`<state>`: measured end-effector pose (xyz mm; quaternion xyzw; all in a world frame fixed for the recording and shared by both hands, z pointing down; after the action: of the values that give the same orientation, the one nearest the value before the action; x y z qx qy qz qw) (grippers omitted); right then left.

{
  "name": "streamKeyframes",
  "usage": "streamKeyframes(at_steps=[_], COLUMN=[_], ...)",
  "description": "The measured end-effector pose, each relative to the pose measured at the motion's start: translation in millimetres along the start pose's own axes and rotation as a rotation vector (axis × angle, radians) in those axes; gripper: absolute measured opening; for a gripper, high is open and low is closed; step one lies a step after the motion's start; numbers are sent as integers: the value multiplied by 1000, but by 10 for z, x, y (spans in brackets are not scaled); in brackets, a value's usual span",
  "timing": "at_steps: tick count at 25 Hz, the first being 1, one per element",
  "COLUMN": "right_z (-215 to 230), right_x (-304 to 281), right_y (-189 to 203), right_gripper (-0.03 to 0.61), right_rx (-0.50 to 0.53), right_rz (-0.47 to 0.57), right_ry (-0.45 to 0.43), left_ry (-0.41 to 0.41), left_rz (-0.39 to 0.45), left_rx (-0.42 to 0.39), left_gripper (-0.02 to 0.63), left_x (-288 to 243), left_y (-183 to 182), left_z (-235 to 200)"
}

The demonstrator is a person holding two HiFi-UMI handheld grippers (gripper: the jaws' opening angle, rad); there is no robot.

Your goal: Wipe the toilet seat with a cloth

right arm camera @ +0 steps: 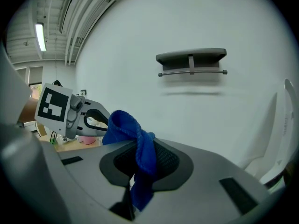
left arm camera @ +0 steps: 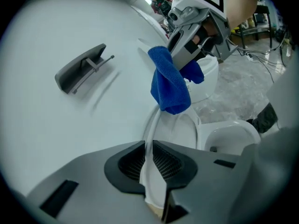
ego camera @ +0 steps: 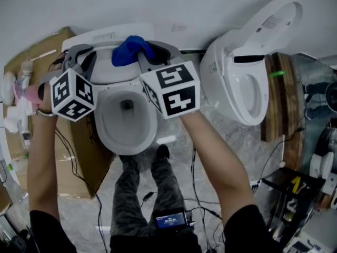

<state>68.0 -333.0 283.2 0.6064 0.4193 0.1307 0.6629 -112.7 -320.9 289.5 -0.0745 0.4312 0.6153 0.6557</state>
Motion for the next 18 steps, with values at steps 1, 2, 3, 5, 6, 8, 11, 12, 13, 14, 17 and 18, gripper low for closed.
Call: streamKeyframes(at_steps=[1, 2, 3, 5, 6, 8, 11, 12, 13, 14, 17, 18], right_z=[5, 7, 4, -19, -37, -74, -156, -198, -246, -298, -457, -512], right_x=[6, 13, 20, 30, 35, 48, 74, 81, 91, 105, 177, 210], right_y=[-4, -8, -9, 4, 18, 55, 127, 153, 180, 208, 322, 377], right_gripper=[66, 66, 65, 65, 66, 66, 66, 66, 66, 66, 66, 66], right_rx=[-6, -11, -14, -18, -19, -24, -28, -26, -21, -15, -5, -4], right_rz=[2, 3, 4, -1, -7, -19, -43, -53, -64, -74, -96, -105], right_ry=[-2, -6, -13, -44, -68, -128, -211, -237, -262, -284, -338, -355], left_ry=[7, 15, 27, 67, 94, 155, 256, 295, 333, 366, 440, 465], left_rz=[4, 9, 15, 30, 38, 49, 59, 61, 64, 69, 90, 90], left_rx=[10, 19, 29, 61, 77, 98, 119, 131, 144, 157, 194, 207], left_gripper=[57, 57, 57, 57, 57, 57, 57, 57, 57, 58, 59, 60], left_x=[34, 71, 112, 202, 251, 346, 479, 522, 566, 610, 752, 802], left_y=[4, 9, 16, 39, 53, 74, 108, 127, 148, 171, 232, 249], left_z=[17, 39, 64, 118, 146, 210, 335, 386, 442, 503, 716, 801])
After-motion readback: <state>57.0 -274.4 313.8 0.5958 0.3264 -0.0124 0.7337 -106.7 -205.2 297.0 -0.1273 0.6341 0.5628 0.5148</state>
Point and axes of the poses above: the fingertips, and each gripper's own axes: x backward along the fingers, z to its right, y out of its underside, the point moved 8 cm from there along x, backward along the fingers, and after that the axes turned 8 degrees about x, right-handed, at the moved point
